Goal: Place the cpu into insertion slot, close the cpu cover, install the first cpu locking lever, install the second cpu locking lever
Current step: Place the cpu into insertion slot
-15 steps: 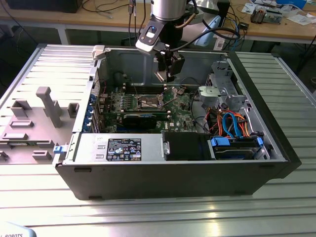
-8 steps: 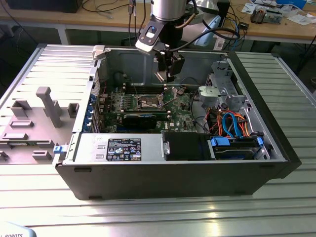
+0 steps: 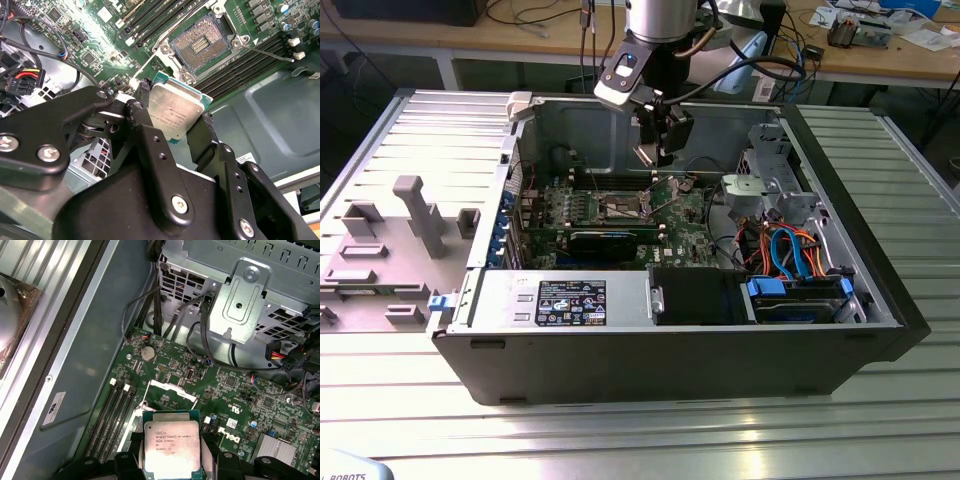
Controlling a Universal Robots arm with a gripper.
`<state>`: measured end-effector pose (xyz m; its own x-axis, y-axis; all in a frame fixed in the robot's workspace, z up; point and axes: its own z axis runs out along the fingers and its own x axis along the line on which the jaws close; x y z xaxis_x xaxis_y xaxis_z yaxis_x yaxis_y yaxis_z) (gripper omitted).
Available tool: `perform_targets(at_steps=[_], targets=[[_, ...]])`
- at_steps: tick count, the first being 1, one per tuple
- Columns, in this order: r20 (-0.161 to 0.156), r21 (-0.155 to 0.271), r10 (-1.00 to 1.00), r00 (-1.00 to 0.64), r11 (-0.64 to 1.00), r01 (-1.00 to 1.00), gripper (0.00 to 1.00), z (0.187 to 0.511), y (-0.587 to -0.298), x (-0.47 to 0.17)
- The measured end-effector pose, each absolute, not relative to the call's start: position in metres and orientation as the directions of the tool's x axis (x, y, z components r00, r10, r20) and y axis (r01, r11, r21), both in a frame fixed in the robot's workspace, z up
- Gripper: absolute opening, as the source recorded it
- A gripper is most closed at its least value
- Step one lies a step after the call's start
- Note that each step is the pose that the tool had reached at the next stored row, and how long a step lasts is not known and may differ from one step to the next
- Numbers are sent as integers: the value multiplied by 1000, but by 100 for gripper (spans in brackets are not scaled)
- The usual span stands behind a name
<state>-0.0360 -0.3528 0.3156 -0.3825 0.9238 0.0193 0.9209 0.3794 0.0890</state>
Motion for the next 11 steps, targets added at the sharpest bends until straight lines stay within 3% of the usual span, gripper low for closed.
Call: perform_targets(at_steps=[11], targets=[[19,89,927,-375,372,924,54,315,-353,-36]])
